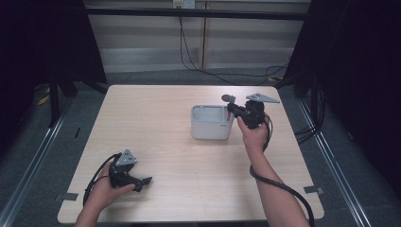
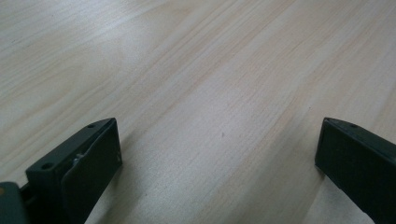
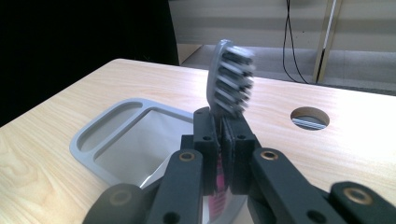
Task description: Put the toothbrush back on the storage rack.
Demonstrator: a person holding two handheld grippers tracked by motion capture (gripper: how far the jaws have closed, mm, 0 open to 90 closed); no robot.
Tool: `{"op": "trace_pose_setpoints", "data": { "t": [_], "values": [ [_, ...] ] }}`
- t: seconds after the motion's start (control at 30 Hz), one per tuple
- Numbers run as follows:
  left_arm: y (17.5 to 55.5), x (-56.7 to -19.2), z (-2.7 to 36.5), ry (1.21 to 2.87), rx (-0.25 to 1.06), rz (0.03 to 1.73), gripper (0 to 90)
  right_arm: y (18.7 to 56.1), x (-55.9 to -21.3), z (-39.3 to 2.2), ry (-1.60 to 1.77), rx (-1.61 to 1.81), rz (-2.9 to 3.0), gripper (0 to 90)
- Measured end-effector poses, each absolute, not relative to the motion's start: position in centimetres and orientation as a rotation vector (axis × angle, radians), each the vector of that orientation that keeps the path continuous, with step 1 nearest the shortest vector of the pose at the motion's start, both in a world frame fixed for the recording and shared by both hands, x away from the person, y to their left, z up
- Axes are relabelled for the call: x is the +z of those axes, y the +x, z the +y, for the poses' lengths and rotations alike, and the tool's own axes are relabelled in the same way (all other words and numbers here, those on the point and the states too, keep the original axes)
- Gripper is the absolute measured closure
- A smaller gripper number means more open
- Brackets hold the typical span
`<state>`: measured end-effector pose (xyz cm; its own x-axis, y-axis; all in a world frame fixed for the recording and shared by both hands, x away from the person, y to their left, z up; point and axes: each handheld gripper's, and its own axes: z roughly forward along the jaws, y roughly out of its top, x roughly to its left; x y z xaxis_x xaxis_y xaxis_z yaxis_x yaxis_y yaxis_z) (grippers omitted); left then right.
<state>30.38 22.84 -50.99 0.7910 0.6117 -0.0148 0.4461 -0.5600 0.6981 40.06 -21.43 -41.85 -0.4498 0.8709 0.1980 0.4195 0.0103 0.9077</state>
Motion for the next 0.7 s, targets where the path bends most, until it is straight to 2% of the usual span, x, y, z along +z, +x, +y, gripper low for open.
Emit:
{"op": "trace_pose_setpoints", "data": {
  "t": [0.7],
  "values": [
    [30.39, -50.98, 22.85, 2.260, 0.300, 0.777, 0.0, 40.24, -42.08, -21.32, 1.334, 1.415, 1.893, 85.6]
  ]
}}
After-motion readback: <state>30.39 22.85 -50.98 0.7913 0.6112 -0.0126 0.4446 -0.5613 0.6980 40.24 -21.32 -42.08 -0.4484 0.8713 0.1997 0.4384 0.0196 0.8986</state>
